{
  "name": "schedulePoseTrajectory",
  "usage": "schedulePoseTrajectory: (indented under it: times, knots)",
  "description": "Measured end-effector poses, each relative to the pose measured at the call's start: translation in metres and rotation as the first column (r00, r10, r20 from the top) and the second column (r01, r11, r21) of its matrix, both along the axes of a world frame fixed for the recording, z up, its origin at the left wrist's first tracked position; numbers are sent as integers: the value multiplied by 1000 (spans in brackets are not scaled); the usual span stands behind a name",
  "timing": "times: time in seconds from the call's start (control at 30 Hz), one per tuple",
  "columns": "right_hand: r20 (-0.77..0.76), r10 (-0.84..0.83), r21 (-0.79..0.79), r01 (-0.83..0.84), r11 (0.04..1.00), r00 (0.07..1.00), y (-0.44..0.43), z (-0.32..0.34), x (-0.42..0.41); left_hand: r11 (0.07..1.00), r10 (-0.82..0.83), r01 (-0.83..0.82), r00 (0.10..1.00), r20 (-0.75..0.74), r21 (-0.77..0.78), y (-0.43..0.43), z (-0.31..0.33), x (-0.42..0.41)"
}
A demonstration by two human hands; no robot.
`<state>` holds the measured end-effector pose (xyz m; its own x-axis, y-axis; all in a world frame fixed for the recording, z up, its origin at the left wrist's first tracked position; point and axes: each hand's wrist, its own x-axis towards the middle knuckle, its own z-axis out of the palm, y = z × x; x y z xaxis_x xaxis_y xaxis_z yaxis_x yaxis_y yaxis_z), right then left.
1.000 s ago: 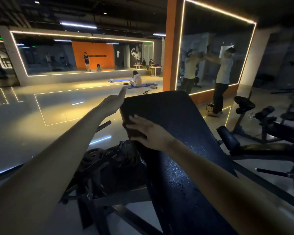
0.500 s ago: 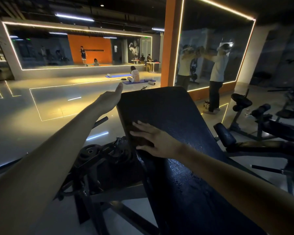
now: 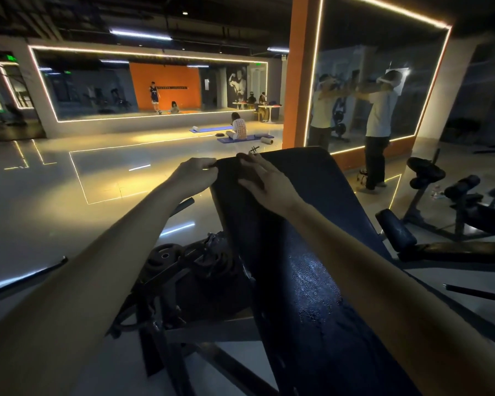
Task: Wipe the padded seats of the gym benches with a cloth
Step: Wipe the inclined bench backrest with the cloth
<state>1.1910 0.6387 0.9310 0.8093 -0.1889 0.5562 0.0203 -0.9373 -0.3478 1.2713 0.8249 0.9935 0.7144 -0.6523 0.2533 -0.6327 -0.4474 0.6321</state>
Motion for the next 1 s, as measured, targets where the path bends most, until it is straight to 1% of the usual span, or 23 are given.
schedulePoseTrajectory:
  times: [0.03,0.13,0.23,0.27,0.3,0.37,0.4,0.43,0.5,0.57,0.63,0.7,0.77,0.9,1.0]
  knots:
    - [-2,56,-33,-56,998,998,2,-13,-12,1000,-2,2,1000,20,28,0,0,0]
    - [-5,214,-161,-212,964,977,3,-46,-47,999,-9,8,1000,28,31,1,-2,1]
    - [-41,265,-263,-266,927,963,-13,-50,-51,999,8,-10,999,47,37,1,-1,1]
    - [-29,234,-261,-234,937,972,-22,-46,-47,999,6,-8,999,50,38,0,-2,1]
    - [2,169,-220,-165,962,986,-31,-41,-42,999,2,-5,999,52,43,0,-2,1]
    - [57,-41,-41,44,998,997,-54,-24,-32,999,9,-11,998,58,38,-1,-4,3]
    - [46,-143,46,141,989,989,-65,-14,-27,999,14,-16,998,64,42,-1,-5,4]
    - [27,-207,100,204,974,978,-72,-7,-23,999,16,-19,997,74,42,-1,-5,5]
    - [32,-232,126,226,966,972,-72,-2,-18,999,17,-20,996,91,38,0,-5,7]
    - [65,-155,119,146,982,986,-52,-8,-21,999,17,-20,995,94,33,0,-4,10]
    - [95,15,71,-22,997,995,-19,-27,-30,999,29,-31,995,97,24,-1,-5,11]
    - [95,185,-14,-184,983,978,14,-50,-40,998,43,-47,994,100,35,-2,-4,10]
    - [73,290,-92,-283,955,954,32,-65,-47,997,49,-55,993,104,60,-5,-2,7]
    - [-30,374,-179,-373,910,927,32,-52,-44,994,66,-77,990,124,83,-6,2,0]
    - [8,380,-166,-374,913,925,43,-39,-16,992,78,-90,989,128,89,-7,3,-2]
